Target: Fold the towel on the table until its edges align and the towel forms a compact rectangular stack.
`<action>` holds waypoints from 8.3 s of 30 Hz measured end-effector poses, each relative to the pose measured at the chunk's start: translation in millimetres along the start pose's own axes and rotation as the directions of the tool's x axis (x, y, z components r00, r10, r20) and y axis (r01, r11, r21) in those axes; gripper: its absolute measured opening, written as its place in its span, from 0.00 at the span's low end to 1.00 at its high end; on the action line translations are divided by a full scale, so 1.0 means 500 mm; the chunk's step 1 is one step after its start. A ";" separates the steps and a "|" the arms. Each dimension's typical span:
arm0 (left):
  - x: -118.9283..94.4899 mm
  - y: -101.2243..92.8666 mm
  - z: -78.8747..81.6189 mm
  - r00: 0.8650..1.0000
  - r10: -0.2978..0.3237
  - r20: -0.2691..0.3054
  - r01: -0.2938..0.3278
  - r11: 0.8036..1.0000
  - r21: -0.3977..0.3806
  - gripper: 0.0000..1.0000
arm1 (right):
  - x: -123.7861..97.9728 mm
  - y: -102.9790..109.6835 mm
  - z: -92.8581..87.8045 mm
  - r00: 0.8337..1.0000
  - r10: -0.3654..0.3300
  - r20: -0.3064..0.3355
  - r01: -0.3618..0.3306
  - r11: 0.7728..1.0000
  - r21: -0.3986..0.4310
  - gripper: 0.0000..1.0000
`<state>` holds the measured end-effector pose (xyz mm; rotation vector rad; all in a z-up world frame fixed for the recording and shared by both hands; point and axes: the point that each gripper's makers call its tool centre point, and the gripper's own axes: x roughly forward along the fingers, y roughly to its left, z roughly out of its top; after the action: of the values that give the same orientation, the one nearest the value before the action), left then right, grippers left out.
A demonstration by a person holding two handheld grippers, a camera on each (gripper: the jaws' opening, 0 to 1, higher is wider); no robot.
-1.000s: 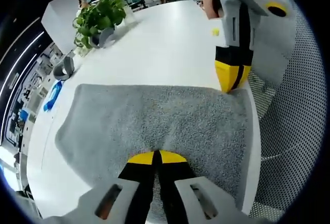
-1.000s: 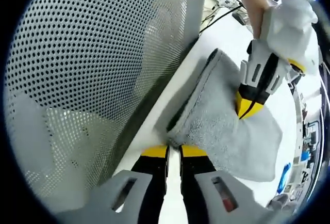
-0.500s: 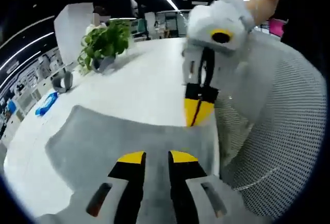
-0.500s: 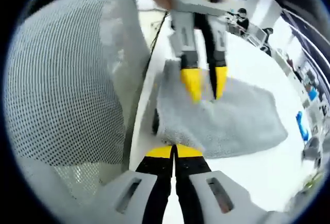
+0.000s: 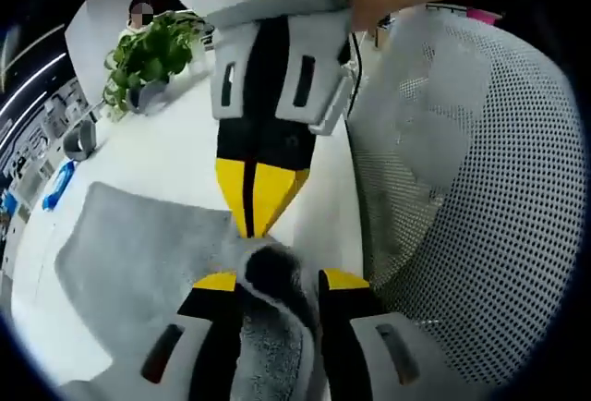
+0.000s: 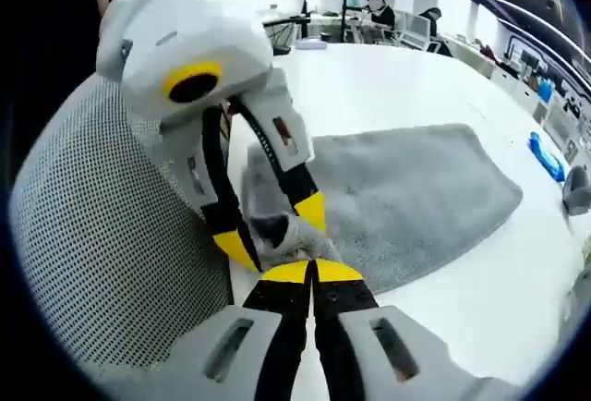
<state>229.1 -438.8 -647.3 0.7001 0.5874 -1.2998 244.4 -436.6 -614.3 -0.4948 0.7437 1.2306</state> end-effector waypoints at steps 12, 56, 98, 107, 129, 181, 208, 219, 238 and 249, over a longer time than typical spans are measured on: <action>-0.030 0.062 0.004 0.991 0.084 0.105 -0.049 0.953 -0.298 0.09 | -0.023 -0.026 0.042 0.983 -0.014 0.182 0.002 0.998 0.064 0.00; -0.164 0.131 -0.115 0.961 0.259 0.102 -0.229 0.943 -0.240 0.20 | -0.080 -0.087 0.131 0.963 -0.046 0.265 -0.002 0.984 0.178 0.02; -0.256 0.151 -0.015 0.857 0.236 0.458 0.057 0.840 -0.539 0.05 | -0.166 -0.097 0.063 0.822 -0.138 0.552 -0.231 0.805 0.546 0.02; -0.298 0.131 0.030 0.825 0.227 0.518 0.103 0.840 -0.533 0.05 | -0.217 -0.069 0.084 0.795 -0.130 0.592 -0.238 0.832 0.501 0.02; -0.397 0.065 0.102 0.722 0.196 0.664 0.232 0.836 -0.498 0.05 | -0.296 0.023 0.146 0.730 -0.089 0.677 -0.289 0.858 0.424 0.02; -0.185 0.268 -0.096 0.876 0.286 0.387 0.212 0.493 -0.844 0.05 | -0.059 -0.220 0.026 0.896 -0.149 0.418 -0.244 0.622 0.744 0.02; -0.201 0.317 -0.131 0.827 0.547 0.128 -0.368 0.699 -0.613 0.19 | -0.076 -0.270 0.007 0.847 -0.513 0.137 0.474 0.847 0.242 0.18; -0.188 0.136 -0.069 0.953 0.284 0.106 -0.220 0.888 -0.403 0.18 | -0.036 -0.065 0.016 0.949 -0.294 0.111 0.257 0.930 0.264 0.14; -0.133 0.103 -0.125 0.983 0.181 -0.014 -0.174 0.914 -0.367 0.14 | 0.017 -0.048 -0.036 0.973 -0.226 0.035 0.209 0.942 0.263 0.15; -0.114 0.105 -0.134 0.983 0.168 -0.074 -0.184 0.922 -0.342 0.11 | 0.033 -0.051 -0.046 0.971 -0.238 0.023 0.220 0.929 0.296 0.14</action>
<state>270.5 -345.2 -642.7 0.4756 0.7504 -0.9814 265.8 -449.0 -643.4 -0.2903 0.7789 0.8945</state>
